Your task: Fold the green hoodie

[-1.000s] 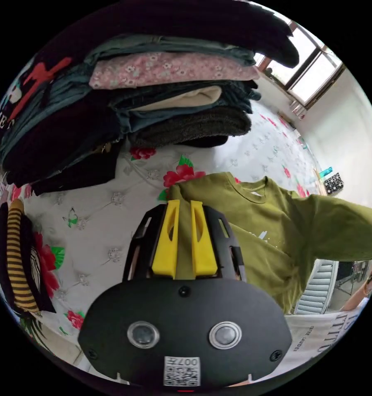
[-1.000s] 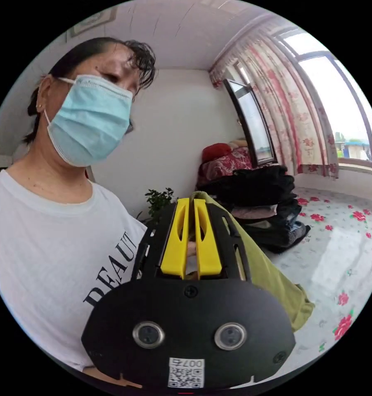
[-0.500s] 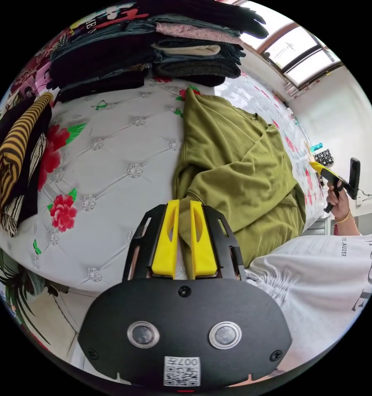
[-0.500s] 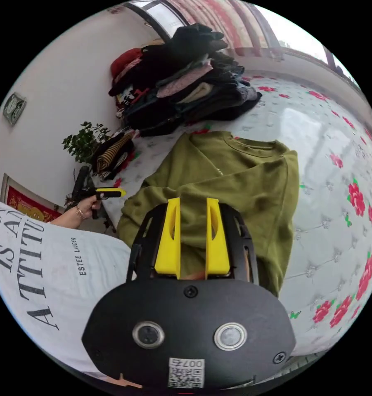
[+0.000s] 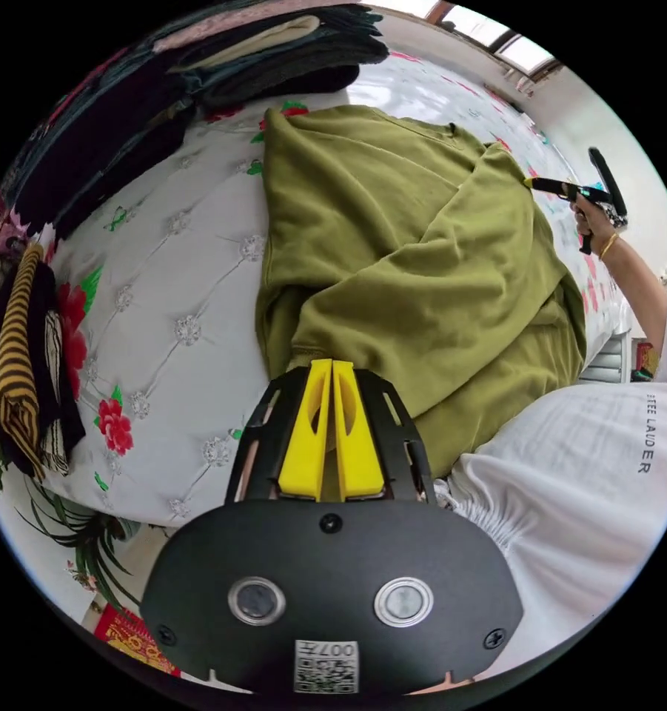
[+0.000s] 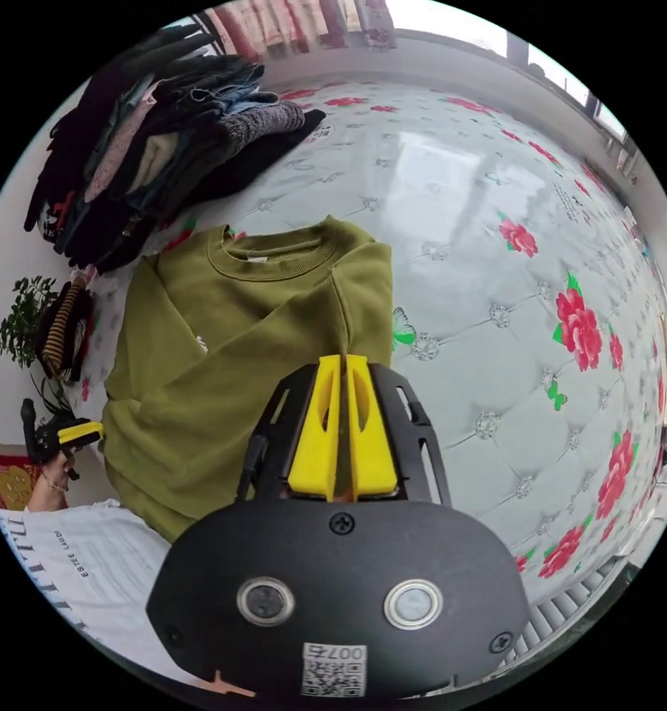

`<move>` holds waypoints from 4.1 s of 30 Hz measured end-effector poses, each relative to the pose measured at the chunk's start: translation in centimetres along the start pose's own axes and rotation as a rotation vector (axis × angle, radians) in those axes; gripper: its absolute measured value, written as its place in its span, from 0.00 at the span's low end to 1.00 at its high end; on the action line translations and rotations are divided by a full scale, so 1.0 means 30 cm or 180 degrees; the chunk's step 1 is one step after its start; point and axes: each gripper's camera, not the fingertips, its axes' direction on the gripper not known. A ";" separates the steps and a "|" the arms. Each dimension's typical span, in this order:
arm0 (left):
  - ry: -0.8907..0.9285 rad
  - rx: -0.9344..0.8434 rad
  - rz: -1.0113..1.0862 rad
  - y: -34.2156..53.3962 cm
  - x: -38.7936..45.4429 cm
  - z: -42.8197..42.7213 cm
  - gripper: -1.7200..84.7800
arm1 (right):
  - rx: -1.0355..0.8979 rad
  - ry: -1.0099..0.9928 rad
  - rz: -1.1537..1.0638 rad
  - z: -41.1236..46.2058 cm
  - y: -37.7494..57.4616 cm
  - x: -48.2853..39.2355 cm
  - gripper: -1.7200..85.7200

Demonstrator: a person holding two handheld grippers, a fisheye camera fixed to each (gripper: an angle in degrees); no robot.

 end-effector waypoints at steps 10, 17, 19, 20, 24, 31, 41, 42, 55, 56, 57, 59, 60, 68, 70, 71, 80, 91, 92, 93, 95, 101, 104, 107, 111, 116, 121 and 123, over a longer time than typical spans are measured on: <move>0.0131 -0.0131 0.0203 -0.263 0.170 0.109 0.01 | 0.0319 0.0081 0.1096 -0.165 0.102 0.499 0.03; -0.0138 -0.0141 0.0116 -0.150 0.145 0.063 0.01 | 0.0407 -0.0608 -0.0055 -0.143 0.263 0.128 0.06; -0.0228 -0.0123 -0.0050 -0.095 0.113 0.046 0.01 | 0.0265 -0.0767 -0.0141 -0.099 0.312 0.048 0.07; -0.0266 -0.0120 -0.0180 -0.059 0.088 0.037 0.01 | 0.0175 -0.0855 -0.0162 -0.076 0.346 0.006 0.07; -0.0344 0.0045 -0.0539 0.063 0.031 -0.007 0.01 | 0.0052 -0.0870 -0.0253 -0.071 0.454 -0.069 0.09; -0.0008 0.0161 -0.0652 0.254 0.049 0.030 0.05 | 0.0149 -0.0653 0.0142 -0.238 0.705 0.091 0.13; 0.0372 -0.0145 -0.0921 0.513 0.011 0.122 0.18 | -0.0432 -0.0397 0.1183 -0.232 1.154 0.339 0.16; 0.0272 -0.0269 -0.0823 0.511 0.032 0.143 0.18 | -0.0489 -0.0429 0.1186 -0.221 1.164 0.337 0.16; 0.1196 -0.0077 -0.0268 0.398 -0.036 0.028 0.02 | -0.0425 -0.1454 0.0650 -0.320 1.016 0.411 0.04; 0.1285 0.0131 -0.0301 0.381 -0.064 -0.011 0.02 | -0.0137 -0.1631 0.0523 -0.383 0.973 0.417 0.03; 0.1402 0.0378 -0.0367 0.363 -0.092 -0.051 0.02 | -0.0043 -0.1677 0.0471 -0.408 0.950 0.418 0.03; 0.1584 0.0845 -0.0666 0.342 -0.151 -0.106 0.03 | 0.0533 -0.1647 0.0483 -0.506 0.871 0.439 0.03; 0.1704 0.1112 -0.0881 0.330 -0.191 -0.132 0.04 | 0.0680 -0.1645 0.0530 -0.527 0.857 0.451 0.03; 0.1043 0.0688 -0.0855 0.363 -0.188 -0.072 0.14 | 0.0405 -0.1200 0.0850 -0.471 0.873 0.478 0.10; 0.1011 0.0542 -0.0842 0.402 -0.168 -0.032 0.15 | 0.0254 -0.1196 0.0873 -0.426 0.902 0.473 0.09; 0.1007 0.0434 -0.0786 0.411 -0.146 -0.005 0.15 | 0.0152 -0.1271 0.0866 -0.397 0.906 0.471 0.08; 0.0761 -0.0097 -0.0066 0.254 -0.080 0.071 0.09 | 0.0279 -0.1886 0.0178 -0.438 0.793 0.449 0.03; 0.2071 0.0547 -0.0215 0.420 -0.303 -0.111 0.07 | -0.0147 -0.0842 0.0811 -0.412 0.926 0.591 0.13; 0.2172 0.0566 -0.0277 0.430 -0.316 -0.108 0.07 | -0.0287 -0.0910 0.0850 -0.357 0.928 0.596 0.13; 0.2255 0.0575 -0.0313 0.430 -0.326 -0.108 0.07 | -0.0322 -0.0953 0.0860 -0.335 0.928 0.596 0.13; 0.2379 0.0601 -0.0325 0.410 -0.343 -0.118 0.07 | -0.0270 -0.1133 0.0785 -0.295 0.910 0.582 0.11; 0.2914 0.1170 -0.0168 0.275 -0.416 -0.274 0.06 | 0.0183 -0.1545 0.0242 -0.470 0.778 0.604 0.03; 0.3038 0.1444 -0.0203 0.156 -0.492 -0.349 0.06 | 0.0857 -0.1782 0.0250 -0.637 0.659 0.701 0.02; 0.2978 0.1561 -0.0527 -0.028 -0.571 -0.370 0.06 | 0.1492 -0.1851 0.0606 -0.721 0.511 0.818 0.03; 0.2883 0.2004 -0.1430 -0.215 -0.647 -0.314 0.07 | 0.1605 -0.1732 0.1084 -0.629 0.340 0.901 0.06; 0.2289 0.1828 -0.1602 -0.228 -0.622 -0.250 0.08 | 0.1140 -0.1519 0.1473 -0.427 0.396 0.943 0.12; 0.1434 0.1237 -0.1213 -0.111 -0.531 -0.163 0.09 | 0.1152 -0.1100 0.2164 -0.380 0.764 1.015 0.15; 0.1182 0.1052 -0.1156 -0.064 -0.507 -0.129 0.10 | 0.1113 -0.1038 0.2548 -0.360 0.899 1.055 0.16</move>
